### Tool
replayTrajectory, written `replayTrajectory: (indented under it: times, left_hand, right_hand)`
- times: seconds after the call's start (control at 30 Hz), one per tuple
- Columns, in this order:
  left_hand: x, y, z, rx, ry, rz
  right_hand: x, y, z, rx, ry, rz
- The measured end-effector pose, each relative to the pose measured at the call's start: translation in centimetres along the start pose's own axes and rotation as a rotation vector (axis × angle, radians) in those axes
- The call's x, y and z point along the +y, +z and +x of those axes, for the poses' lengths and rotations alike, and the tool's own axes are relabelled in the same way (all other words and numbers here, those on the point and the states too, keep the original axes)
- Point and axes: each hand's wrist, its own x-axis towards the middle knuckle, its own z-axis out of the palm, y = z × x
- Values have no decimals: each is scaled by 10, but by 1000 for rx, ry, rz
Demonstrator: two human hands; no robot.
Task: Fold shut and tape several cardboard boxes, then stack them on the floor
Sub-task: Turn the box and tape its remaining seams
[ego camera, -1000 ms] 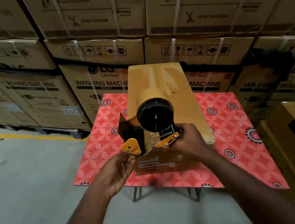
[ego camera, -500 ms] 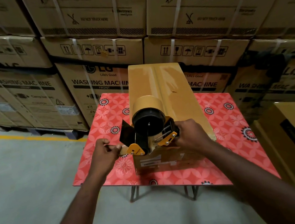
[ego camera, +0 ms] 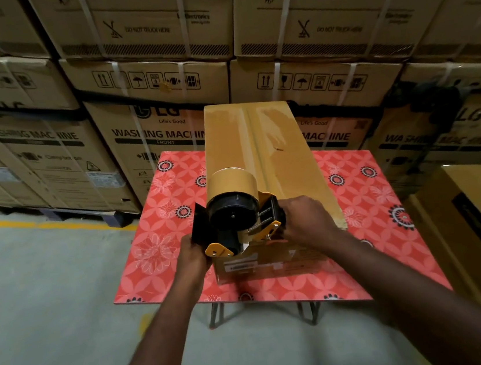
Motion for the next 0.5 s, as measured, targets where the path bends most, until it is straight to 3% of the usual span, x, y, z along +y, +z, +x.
replayTrajectory:
  times: [0.27,0.43,0.5]
  left_hand:
    - [-4,12,6,8,-16,-125]
    - [-24,3,6,50,-333,-179]
    - [-29,-2,4,73,-340,-123]
  right_hand:
    - [-2,-2,-1,8,-1,32]
    - [-5,-3,-3,28,-10,42]
    - [-5,-4,-3,30,-10,48]
